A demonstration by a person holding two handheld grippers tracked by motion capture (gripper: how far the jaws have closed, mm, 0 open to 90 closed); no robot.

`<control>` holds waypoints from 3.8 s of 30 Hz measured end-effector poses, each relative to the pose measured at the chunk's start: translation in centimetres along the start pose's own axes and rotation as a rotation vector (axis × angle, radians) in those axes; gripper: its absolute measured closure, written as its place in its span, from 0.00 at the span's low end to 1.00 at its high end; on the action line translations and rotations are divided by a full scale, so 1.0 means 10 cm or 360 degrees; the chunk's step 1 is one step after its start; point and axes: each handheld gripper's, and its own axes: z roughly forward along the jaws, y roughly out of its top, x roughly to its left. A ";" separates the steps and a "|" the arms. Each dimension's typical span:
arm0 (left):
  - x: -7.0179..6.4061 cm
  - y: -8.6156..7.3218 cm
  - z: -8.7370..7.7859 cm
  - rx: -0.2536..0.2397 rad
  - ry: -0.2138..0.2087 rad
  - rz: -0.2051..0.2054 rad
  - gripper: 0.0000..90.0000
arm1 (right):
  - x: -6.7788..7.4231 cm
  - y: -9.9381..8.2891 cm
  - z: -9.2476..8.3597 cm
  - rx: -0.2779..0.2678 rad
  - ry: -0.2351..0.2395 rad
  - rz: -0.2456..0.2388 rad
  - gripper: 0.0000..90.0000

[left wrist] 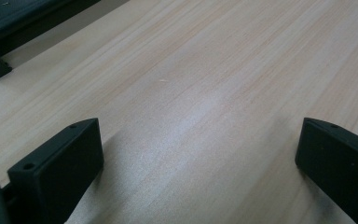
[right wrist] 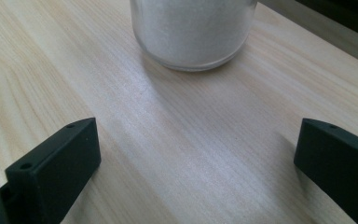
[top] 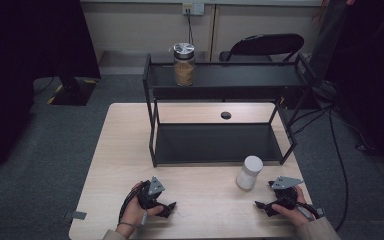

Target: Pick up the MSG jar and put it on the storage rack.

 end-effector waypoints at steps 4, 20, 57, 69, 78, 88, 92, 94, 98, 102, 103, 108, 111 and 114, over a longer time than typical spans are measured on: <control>0.00 0.00 0.00 0.0000 0.0000 0.0000 0.00 | 0.01 0.00 0.00 -0.0001 -0.0008 0.0018 0.00; 0.00 0.00 0.00 0.0000 0.0001 -0.0002 0.00 | 0.00 0.07 -0.08 -0.0082 0.0004 -0.0007 0.01; -0.01 0.00 0.00 -0.0001 0.0007 -0.0007 0.00 | -0.09 0.40 -0.05 -0.0164 0.0066 0.0031 0.01; -0.01 0.00 0.00 -0.0001 0.0008 -0.0008 0.00 | -0.11 0.52 0.04 -0.0250 0.0091 0.0053 0.03; -0.02 0.00 0.00 -0.0001 0.0011 -0.0010 0.00 | -0.16 0.53 0.08 -0.0292 0.0105 0.0073 0.18; -0.02 0.00 0.00 -0.0001 0.0012 -0.0011 0.00 | -0.22 0.50 0.08 -0.0347 0.0142 0.0033 0.36; -0.02 0.00 0.00 -0.0002 0.0012 -0.0012 0.00 | -0.22 0.49 0.09 -0.0359 0.0141 0.0019 0.37; -0.02 0.00 0.00 -0.0001 0.0013 -0.0012 0.00 | -0.21 0.48 0.08 -0.0363 0.0135 0.0014 0.37; -0.02 0.00 0.00 -0.0001 0.0013 -0.0012 0.00 | -0.20 0.48 0.08 -0.0368 0.0128 0.0003 0.38; -0.02 0.00 0.00 -0.0001 0.0013 -0.0012 0.00 | -0.19 0.52 0.07 -0.0347 0.0123 -0.0020 0.38; -0.02 0.00 0.00 -0.0001 0.0013 -0.0012 0.00 | -0.19 0.53 0.06 -0.0338 0.0124 -0.0026 0.38; -0.02 0.00 0.00 -0.0002 0.0013 -0.0012 0.00 | -0.19 0.56 0.04 -0.0331 0.0146 -0.0022 0.38; -0.02 0.00 0.00 -0.0001 0.0013 -0.0012 0.00 | -0.17 0.57 0.02 -0.0332 0.0142 -0.0037 0.38; -0.02 0.00 0.00 0.0000 0.0013 -0.0012 0.00 | -0.15 0.61 -0.03 -0.0335 0.0140 -0.0070 0.38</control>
